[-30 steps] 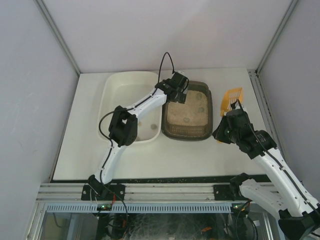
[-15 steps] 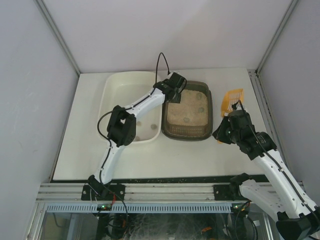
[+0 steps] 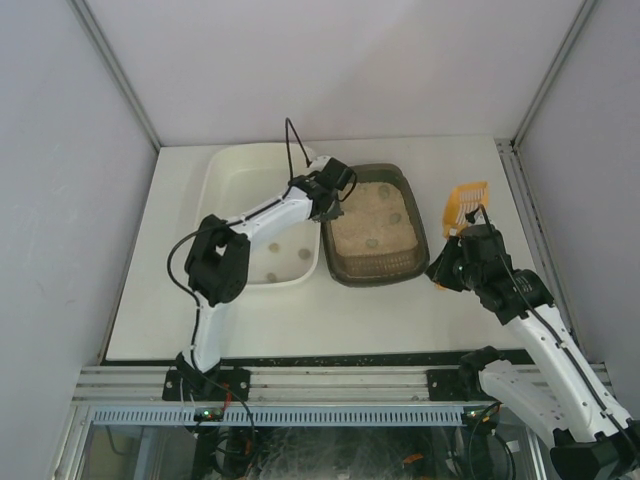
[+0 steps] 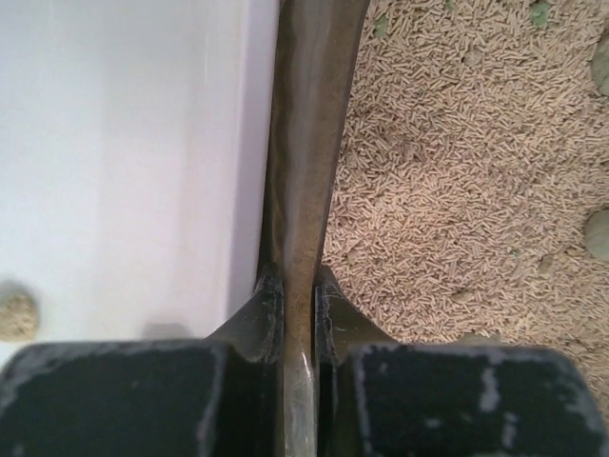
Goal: Clean the litter box
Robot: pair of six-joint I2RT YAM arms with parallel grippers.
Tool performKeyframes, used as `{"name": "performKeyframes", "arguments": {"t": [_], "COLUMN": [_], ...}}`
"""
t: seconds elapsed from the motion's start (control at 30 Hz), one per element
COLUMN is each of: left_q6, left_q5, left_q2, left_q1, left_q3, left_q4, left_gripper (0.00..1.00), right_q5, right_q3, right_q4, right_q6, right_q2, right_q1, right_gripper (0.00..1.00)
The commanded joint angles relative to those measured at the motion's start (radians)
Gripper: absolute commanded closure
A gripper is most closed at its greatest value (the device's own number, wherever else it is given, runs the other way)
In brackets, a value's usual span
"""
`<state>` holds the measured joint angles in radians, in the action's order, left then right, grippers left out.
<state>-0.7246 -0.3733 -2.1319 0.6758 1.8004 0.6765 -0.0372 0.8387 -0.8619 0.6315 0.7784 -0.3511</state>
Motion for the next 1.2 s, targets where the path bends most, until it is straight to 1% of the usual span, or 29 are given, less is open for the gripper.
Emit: {"name": "performKeyframes", "arguments": {"t": [0.0, 0.07, 0.17, 0.27, 0.4, 0.5, 0.6, 0.73, 0.83, 0.87, 0.9, 0.93, 0.97, 1.0, 1.03, 1.07, 1.1, 1.17], "left_q6": [-0.185, -0.266, -0.413, -0.511, -0.559, -0.637, -0.669, -0.663, -0.593, -0.569, -0.539, -0.501, -0.445, -0.381, -0.304, -0.225, -0.146, 0.017], "left_q5": [0.067, 0.101, 0.203, 0.234, 0.259, 0.321, 0.348, 0.372, 0.355, 0.359, 0.358, 0.354, 0.358, 0.357, 0.350, 0.343, 0.331, 0.289], "left_q2": [0.137, 0.209, 0.307, 0.372, 0.398, 0.402, 0.395, 0.386, 0.392, 0.398, 0.401, 0.401, 0.397, 0.387, 0.371, 0.350, 0.328, 0.281], "left_q1": [0.002, 0.002, 0.004, 0.031, 0.072, 0.095, 0.123, 0.150, 0.166, 0.166, 0.166, 0.166, 0.165, 0.165, 0.165, 0.165, 0.165, 0.165], "left_q3": [-0.168, -0.286, -0.464, -0.552, -0.527, -0.529, -0.517, -0.502, -0.490, -0.494, -0.492, -0.483, -0.467, -0.437, -0.397, -0.351, -0.307, -0.212], "left_q4": [-0.001, -0.071, -0.184, -0.225, -0.178, -0.173, -0.162, -0.163, -0.150, -0.149, -0.140, -0.121, -0.103, -0.064, -0.009, 0.048, 0.109, 0.218], "left_gripper": [1.00, 1.00, 1.00, 1.00, 1.00, 1.00, 1.00, 1.00, 0.99, 0.95, 0.87, 0.74, 0.56, 0.39, 0.28, 0.21, 0.18, 0.16], "right_q5": [0.014, 0.018, 0.025, 0.031, 0.033, 0.039, 0.048, 0.061, 0.059, 0.057, 0.055, 0.055, 0.059, 0.060, 0.060, 0.059, 0.059, 0.060], "right_q3": [0.003, 0.003, 0.003, 0.004, 0.005, 0.004, 0.004, 0.004, 0.016, 0.020, 0.025, 0.030, 0.034, 0.039, 0.042, 0.045, 0.046, 0.049], "right_q4": [0.054, 0.054, 0.052, 0.054, 0.048, 0.047, 0.043, 0.037, 0.021, 0.015, 0.009, 0.006, 0.003, -0.002, -0.006, -0.008, -0.010, -0.011], "right_q6": [-0.022, -0.027, -0.031, -0.032, -0.032, -0.028, -0.022, -0.008, -0.006, -0.006, -0.007, -0.009, -0.011, -0.012, -0.012, -0.012, -0.012, -0.013], "right_q2": [-0.019, -0.021, -0.024, -0.027, -0.031, -0.037, -0.042, -0.049, -0.057, -0.060, -0.060, -0.060, -0.060, -0.058, -0.058, -0.058, -0.059, -0.062], "right_q1": [0.011, 0.015, 0.021, 0.026, 0.031, 0.032, 0.034, 0.034, 0.034, 0.034, 0.034, 0.034, 0.034, 0.034, 0.034, 0.034, 0.034, 0.034], "right_gripper": [1.00, 1.00, 1.00, 1.00, 1.00, 1.00, 1.00, 1.00, 1.00, 1.00, 1.00, 1.00, 1.00, 1.00, 1.00, 1.00, 1.00, 1.00]}}
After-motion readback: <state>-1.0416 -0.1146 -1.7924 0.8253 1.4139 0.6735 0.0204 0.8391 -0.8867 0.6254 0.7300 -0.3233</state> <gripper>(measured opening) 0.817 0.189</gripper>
